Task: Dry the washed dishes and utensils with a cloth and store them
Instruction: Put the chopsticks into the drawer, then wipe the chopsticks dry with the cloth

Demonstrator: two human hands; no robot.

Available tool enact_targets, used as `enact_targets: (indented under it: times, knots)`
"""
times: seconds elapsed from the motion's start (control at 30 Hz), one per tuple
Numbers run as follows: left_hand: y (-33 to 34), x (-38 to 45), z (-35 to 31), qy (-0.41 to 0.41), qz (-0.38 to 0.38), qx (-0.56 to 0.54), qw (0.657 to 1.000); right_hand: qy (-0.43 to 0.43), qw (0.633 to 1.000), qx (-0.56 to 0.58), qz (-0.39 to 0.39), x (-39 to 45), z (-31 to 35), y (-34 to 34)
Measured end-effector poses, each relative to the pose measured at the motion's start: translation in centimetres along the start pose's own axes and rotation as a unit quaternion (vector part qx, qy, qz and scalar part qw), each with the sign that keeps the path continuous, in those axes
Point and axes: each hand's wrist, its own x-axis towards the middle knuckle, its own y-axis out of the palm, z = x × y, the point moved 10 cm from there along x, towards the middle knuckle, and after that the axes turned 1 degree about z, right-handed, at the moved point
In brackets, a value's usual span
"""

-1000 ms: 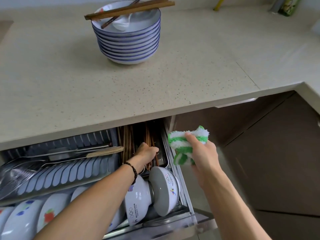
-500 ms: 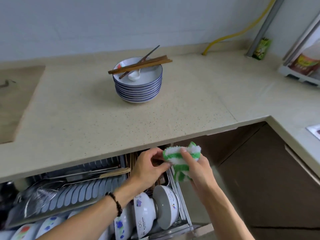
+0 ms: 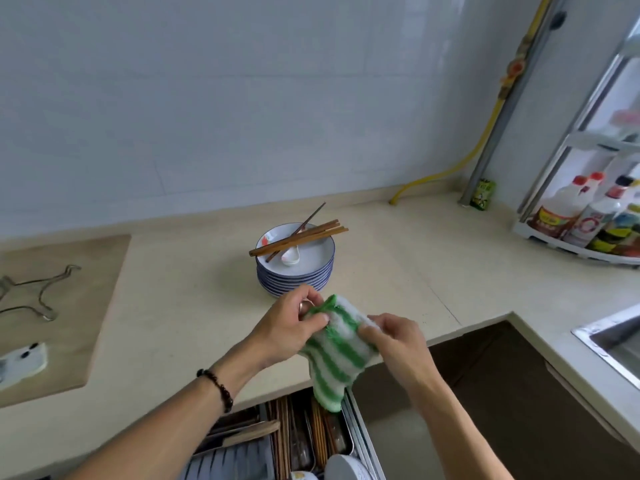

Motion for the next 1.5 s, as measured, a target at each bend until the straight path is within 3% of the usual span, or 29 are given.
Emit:
enact_targets:
  times: [0.13, 0.2, 0.43, 0.6, 0.8, 1.03, 1.23, 1.5]
  knots:
    - [-2.2, 2.0, -1.1, 0.016, 0.019, 0.016, 1.000, -0.024, 0.998, -0.001, 0.060, 1.6, 4.9, 2.6]
    - [-3.2, 3.2, -1.5, 0.020, 0.026, 0.028, 0.999, -0.018, 0.994, -0.060, 0.085, 2.9, 5.7, 4.1]
    - [-7.8, 8.5, -0.2, 0.003, -0.040, 0.138, 0.990, 0.014, 0.980, -0.200, -0.022, 8.5, 6.3, 2.4]
    - [-9.9, 14.0, 2.5, -0.025, -0.065, 0.357, 0.931, 0.047, 0.975, -0.209, -0.049, 13.9, 5.0, 0.5]
    - [-8.9, 20.1, 4.7, -0.067, -0.059, 0.515, 0.853, 0.051, 0.981, -0.186, -0.021, 19.7, 3.6, -0.3]
    - [-7.5, 24.3, 7.4, -0.107, -0.040, 0.551, 0.826, 0.043, 0.987, -0.156, 0.006, 23.3, 2.5, -0.1]
    - [-7.1, 24.5, 7.6, -0.079, -0.071, 0.591, 0.800, 0.038, 0.989, -0.143, 0.019, 24.3, 1.5, -0.7]
    - [-7.4, 23.3, 7.3, -0.021, -0.127, 0.566, 0.815, 0.036, 0.990, -0.134, 0.023, 24.4, 0.9, -0.6]
